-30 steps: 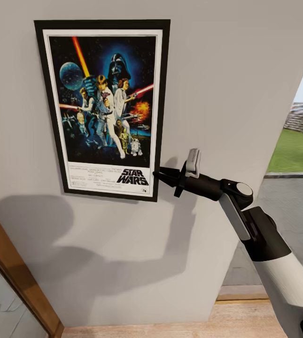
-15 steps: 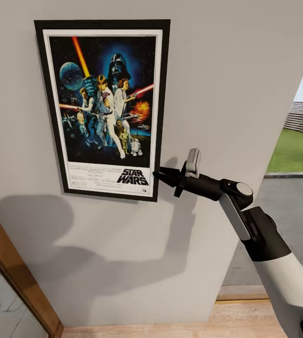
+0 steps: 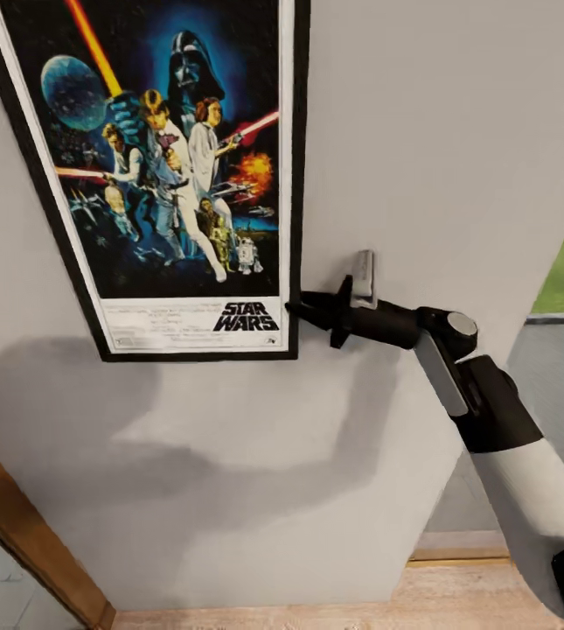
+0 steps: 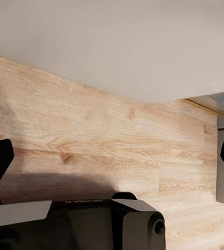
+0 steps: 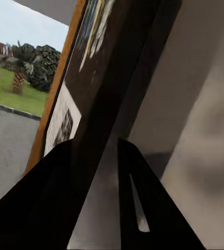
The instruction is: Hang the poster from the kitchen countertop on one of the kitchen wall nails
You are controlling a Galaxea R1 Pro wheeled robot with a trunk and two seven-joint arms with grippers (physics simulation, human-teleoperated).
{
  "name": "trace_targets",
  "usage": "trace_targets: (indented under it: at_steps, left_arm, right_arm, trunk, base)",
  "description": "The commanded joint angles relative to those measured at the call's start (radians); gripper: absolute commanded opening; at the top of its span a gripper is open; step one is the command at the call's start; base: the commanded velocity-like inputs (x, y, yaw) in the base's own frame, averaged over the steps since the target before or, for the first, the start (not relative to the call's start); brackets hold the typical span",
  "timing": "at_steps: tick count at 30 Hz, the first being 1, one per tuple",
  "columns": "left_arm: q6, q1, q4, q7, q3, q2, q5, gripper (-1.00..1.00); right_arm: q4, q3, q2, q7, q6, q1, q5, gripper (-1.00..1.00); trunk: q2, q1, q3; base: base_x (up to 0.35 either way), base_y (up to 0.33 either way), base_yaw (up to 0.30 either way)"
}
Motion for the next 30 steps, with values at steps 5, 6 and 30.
trace_targets:
  at_steps: [5, 6, 30]
  left_arm:
    - [0.011, -0.001, 0.0, -0.004, 0.002, 0.0, 0.006, 1.0]
    - [0.011, -0.001, 0.0, -0.004, 0.002, 0.0, 0.006, 1.0]
    - [0.011, -0.001, 0.0, -0.004, 0.002, 0.0, 0.006, 1.0]
  right_arm:
    - [-0.053, 0.004, 0.006, -0.128, 0.044, 0.118, 0.002, 1.0]
    - [-0.053, 0.004, 0.007, -0.129, 0.045, 0.118, 0.002, 1.0]
    - [-0.058, 0.004, 0.008, -0.131, 0.111, 0.12, 0.002, 1.0]
  trunk:
    - [-0.003, -0.035, -0.003]
    - [-0.003, -0.035, -0.003]
    - [-0.003, -0.035, -0.003]
  base:
    - [0.092, 0.0, 0.0]
    - [0.019, 0.0, 0.0]
    - [-0.047, -0.032, 0.0]
